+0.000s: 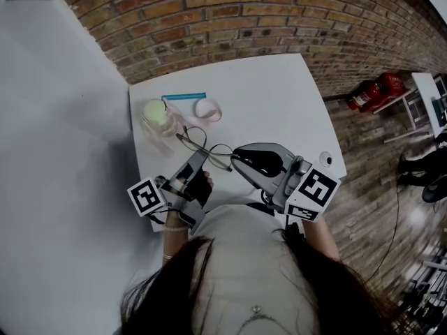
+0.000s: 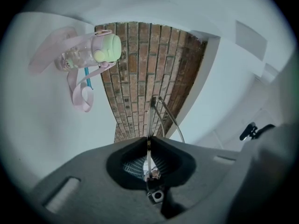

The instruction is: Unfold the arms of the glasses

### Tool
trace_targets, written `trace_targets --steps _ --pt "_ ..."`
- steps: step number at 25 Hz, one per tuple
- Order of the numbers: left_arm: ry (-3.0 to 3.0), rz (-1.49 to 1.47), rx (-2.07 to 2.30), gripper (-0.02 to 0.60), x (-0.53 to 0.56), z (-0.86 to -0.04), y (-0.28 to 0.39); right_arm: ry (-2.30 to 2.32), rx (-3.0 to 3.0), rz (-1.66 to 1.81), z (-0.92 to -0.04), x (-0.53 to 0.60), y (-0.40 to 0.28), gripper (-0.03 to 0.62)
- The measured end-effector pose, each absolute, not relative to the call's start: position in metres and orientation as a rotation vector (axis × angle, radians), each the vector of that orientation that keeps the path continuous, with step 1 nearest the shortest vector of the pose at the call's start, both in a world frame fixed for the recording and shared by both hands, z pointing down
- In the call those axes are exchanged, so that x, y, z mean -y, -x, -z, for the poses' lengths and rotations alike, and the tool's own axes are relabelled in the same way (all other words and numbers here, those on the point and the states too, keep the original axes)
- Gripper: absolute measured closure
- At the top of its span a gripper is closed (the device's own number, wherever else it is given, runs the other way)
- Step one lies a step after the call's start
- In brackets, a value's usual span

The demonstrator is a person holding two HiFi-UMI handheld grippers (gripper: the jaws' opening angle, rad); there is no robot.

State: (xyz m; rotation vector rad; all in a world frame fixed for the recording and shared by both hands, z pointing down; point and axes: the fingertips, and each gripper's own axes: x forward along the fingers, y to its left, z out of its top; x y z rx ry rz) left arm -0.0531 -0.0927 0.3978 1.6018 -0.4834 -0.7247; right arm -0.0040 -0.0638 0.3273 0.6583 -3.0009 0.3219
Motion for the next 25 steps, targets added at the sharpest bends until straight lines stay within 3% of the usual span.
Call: trace_targets --steps 25 --pt "-1.662 0.537 0.485 0.558 0.084 -0.411 0.029 -0.711 3.057 -0.231 -0.298 0.070 -0.004 0.553"
